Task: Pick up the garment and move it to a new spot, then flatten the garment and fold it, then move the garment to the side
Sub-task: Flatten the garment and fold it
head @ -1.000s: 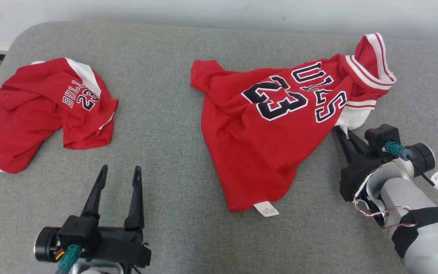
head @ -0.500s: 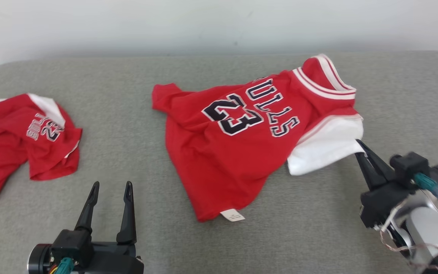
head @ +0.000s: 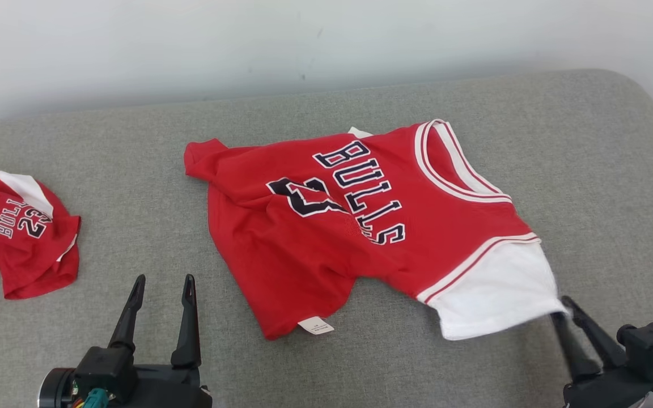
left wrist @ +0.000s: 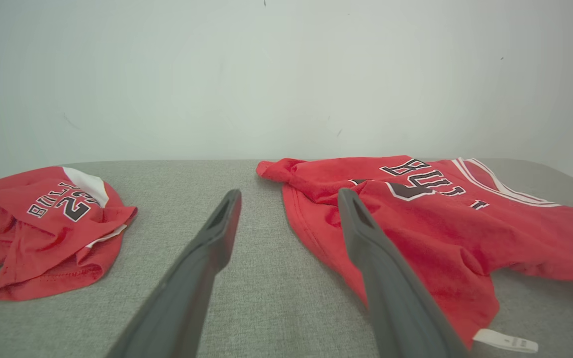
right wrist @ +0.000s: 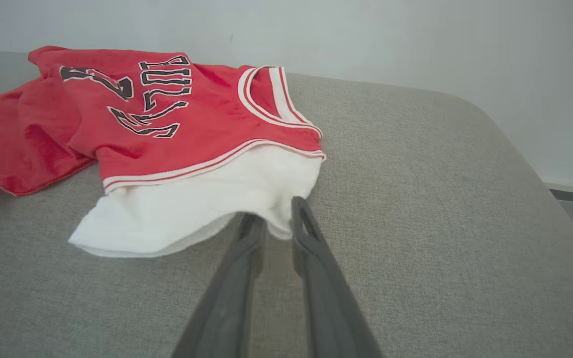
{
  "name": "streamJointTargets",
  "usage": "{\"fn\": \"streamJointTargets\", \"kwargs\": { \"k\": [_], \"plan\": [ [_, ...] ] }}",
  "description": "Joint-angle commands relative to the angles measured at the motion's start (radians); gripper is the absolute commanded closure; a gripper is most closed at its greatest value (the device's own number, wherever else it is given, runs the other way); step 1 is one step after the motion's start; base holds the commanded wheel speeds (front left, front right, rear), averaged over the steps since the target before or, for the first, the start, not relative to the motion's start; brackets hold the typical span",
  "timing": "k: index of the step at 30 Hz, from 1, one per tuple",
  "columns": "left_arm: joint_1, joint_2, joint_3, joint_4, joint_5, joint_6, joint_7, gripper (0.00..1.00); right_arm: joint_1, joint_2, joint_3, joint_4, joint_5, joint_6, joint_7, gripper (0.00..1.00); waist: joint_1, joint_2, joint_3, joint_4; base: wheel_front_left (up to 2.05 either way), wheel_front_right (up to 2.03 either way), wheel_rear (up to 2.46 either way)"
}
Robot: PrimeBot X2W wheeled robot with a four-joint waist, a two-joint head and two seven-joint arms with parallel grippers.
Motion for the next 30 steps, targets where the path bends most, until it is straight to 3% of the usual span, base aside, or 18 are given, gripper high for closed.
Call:
{"fn": "streamJointTargets", "kwargs": {
  "k": [1, 13, 21, 30],
  "plan": [
    [0.007, -0.001, 0.002, -0.002, 0.010, 0.001, -0.003, 0.00, 0.014, 0.011, -0.006, -0.018, -0.009, 0.001, 0.006, 0.00, 0.0001, 0.0000, -0.001, -0.002, 0.00, 0.00, 0.00],
    [0.017, 0.000, 0.016, -0.003, 0.023, -0.008, -0.003, 0.00, 0.024, 0.094, -0.056, -0.216, -0.006, 0.001, -0.046, 0.00, 0.0001, 0.0000, -0.022, -0.001, 0.00, 0.00, 0.00],
    [0.020, 0.000, -0.032, 0.030, 0.026, -0.017, -0.003, 0.00, -0.001, 0.187, -0.054, -0.145, -0.046, 0.001, -0.172, 0.00, 0.0001, 0.0000, -0.031, 0.015, 0.00, 0.00, 0.00],
    [-0.014, 0.000, -0.123, 0.154, 0.011, -0.035, -0.003, 0.00, -0.057, 0.236, 0.004, 0.017, -0.050, 0.001, -0.254, 0.00, 0.0001, 0.0000, -0.014, 0.001, 0.00, 0.00, 0.00]
  ]
}}
